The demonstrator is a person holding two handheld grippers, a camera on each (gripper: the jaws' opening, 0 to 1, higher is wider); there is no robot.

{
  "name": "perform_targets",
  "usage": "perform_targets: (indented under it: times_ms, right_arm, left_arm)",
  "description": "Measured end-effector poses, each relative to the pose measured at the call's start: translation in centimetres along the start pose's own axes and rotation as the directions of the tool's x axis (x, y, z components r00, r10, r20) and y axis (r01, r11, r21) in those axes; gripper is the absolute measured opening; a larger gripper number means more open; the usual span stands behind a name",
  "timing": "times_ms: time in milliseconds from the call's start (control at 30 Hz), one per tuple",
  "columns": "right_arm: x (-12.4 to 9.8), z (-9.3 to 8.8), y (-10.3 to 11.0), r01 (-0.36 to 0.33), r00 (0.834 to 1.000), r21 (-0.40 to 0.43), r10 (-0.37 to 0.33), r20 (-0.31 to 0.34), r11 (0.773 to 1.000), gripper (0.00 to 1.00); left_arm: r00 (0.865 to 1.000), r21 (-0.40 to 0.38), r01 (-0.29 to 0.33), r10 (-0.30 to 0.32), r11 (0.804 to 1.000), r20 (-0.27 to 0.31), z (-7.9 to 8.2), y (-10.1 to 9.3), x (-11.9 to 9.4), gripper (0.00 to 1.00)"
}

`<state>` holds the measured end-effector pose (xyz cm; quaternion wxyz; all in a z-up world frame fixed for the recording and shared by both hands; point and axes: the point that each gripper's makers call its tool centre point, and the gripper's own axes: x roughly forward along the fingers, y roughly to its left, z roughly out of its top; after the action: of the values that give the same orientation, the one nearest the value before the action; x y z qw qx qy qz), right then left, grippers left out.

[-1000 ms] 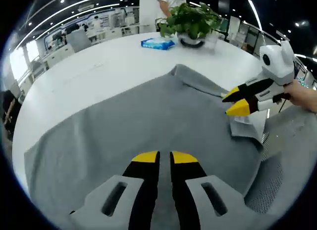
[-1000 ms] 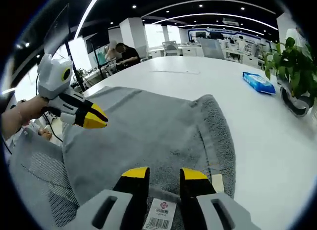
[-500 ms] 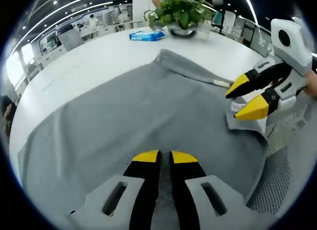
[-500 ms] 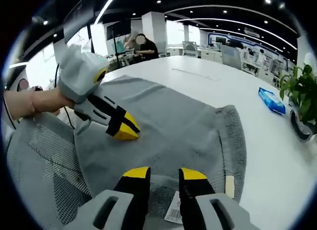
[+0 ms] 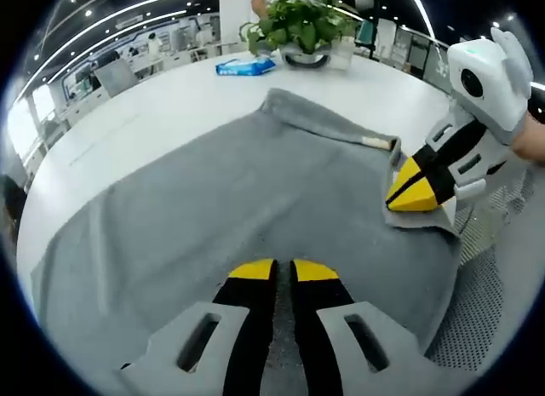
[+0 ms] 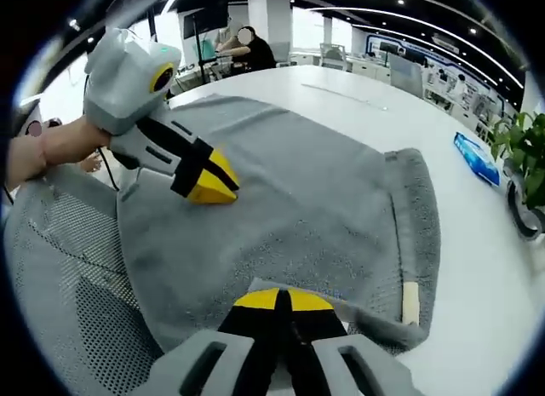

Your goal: Open the folded towel by lifting each exposed corner and separating the folded layers until the towel lies flat within the target outline without major curled edges

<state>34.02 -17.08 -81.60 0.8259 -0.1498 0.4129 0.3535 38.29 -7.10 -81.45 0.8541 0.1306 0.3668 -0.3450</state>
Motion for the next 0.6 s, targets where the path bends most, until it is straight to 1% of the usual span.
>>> perform_targets:
  times_ms: [67, 200, 300, 400, 600]
  right_arm:
    - [-0.1, 0.0, -0.1, -0.002, 1.000, 0.008, 0.001, 0.002, 1.000, 0.00]
    - [-0.9, 0.5, -0.3, -0.005, 1.000, 0.041, 0.003, 0.025, 0.999, 0.00]
    - [-2.2, 0.8, -0.6, 0.002, 0.999, 0.051, -0.005, 0.043, 0.999, 0.00]
    - [-4.1, 1.0, -1.1, 0.019, 0.997, 0.100, -0.026, 0.068, 0.995, 0.00]
    - [-7.1, 0.5, -1.3, 0.055, 0.996, 0.149, -0.066, 0.068, 0.987, 0.00]
  left_arm:
    - [1.000, 0.001, 0.000, 0.000, 1.000, 0.000, 0.0, 0.0, 0.0, 0.06]
    - [1.000, 0.004, 0.001, -0.001, 1.000, -0.001, 0.0, 0.1, 0.0, 0.06]
    - [1.000, 0.006, -0.001, 0.001, 1.000, -0.001, 0.0, 0.1, 0.0, 0.06]
    - [1.000, 0.009, 0.000, 0.000, 1.000, -0.002, 0.0, 0.1, 0.0, 0.06]
    - [1.000, 0.015, 0.000, 0.000, 1.000, -0.006, 0.0, 0.1, 0.1, 0.06]
